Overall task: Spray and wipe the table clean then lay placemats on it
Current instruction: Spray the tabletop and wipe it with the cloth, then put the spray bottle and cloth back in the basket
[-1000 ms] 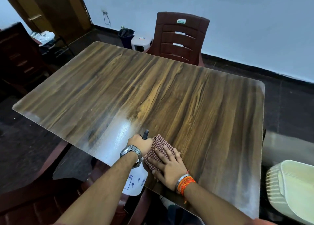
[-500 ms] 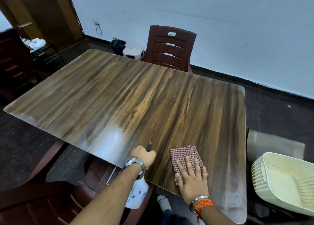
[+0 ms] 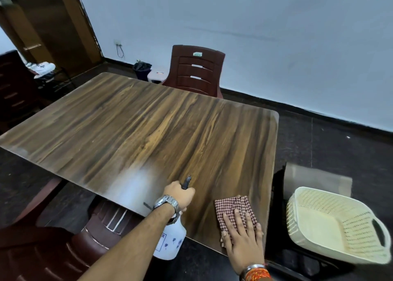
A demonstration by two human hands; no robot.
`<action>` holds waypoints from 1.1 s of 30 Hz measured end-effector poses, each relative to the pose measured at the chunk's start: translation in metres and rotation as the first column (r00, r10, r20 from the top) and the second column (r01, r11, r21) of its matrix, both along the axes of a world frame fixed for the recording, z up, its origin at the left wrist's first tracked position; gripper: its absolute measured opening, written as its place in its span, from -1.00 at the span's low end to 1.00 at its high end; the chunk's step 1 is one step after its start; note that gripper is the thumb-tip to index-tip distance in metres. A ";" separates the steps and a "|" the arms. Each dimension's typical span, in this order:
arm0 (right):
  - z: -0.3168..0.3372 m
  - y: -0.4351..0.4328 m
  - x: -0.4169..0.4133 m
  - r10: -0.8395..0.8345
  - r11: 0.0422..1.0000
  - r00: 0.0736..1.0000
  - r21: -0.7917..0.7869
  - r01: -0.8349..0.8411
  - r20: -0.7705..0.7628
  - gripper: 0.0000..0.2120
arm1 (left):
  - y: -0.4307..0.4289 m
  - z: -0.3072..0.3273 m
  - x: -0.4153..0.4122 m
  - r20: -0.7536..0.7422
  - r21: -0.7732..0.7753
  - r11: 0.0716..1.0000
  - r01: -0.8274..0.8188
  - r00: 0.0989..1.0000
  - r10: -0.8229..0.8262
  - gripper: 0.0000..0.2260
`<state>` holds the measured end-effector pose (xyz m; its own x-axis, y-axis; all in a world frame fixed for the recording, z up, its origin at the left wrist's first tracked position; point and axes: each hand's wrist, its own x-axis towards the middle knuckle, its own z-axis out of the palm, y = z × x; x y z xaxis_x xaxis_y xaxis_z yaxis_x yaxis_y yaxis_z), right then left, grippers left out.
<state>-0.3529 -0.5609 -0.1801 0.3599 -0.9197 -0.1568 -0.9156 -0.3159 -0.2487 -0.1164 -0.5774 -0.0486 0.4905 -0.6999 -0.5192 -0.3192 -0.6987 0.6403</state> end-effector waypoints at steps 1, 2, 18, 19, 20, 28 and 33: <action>0.002 -0.001 -0.010 0.002 1.000 1.000 0.003 -0.002 0.017 -0.52 | -0.003 0.001 -0.013 -0.002 -0.016 1.000 0.001 1.000 -0.001 -0.77; 0.001 -0.004 -0.024 0.002 1.000 0.999 0.000 -0.002 0.038 -0.53 | -0.008 0.001 -0.029 0.007 -0.030 0.999 0.009 1.000 -0.008 -0.78; 0.033 -0.075 -0.166 -0.360 0.874 0.603 0.033 0.484 0.712 -0.65 | -0.089 0.002 -0.219 0.280 -0.308 0.841 0.445 0.887 -0.367 -0.75; 0.036 -0.079 -0.173 -0.389 0.843 0.560 0.037 0.537 0.731 -0.66 | -0.098 0.001 -0.228 0.296 -0.303 0.797 0.523 0.846 -0.443 -0.74; 0.038 -0.082 -0.181 -0.411 0.812 0.516 0.044 0.582 0.751 -0.69 | -0.106 0.002 -0.237 0.310 -0.296 0.746 0.597 0.799 -0.516 -0.73; 0.051 -0.119 -0.240 -0.652 0.598 0.335 0.190 0.778 0.681 -0.78 | -0.169 -0.005 -0.310 0.261 -0.346 0.546 0.763 0.637 -0.725 -0.59; 0.047 -0.136 -0.265 -0.705 0.558 0.318 0.219 0.801 0.633 -0.80 | -0.182 -0.033 -0.338 0.252 -0.294 0.467 0.834 0.539 -0.804 -0.49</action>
<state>-0.6183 -0.6969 -0.1330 -0.5423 -0.8354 -0.0896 -0.4183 0.3610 -0.8335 -0.4539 -0.7596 -0.0817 -0.3812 -0.9124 -0.1489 -0.6787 0.1669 0.7152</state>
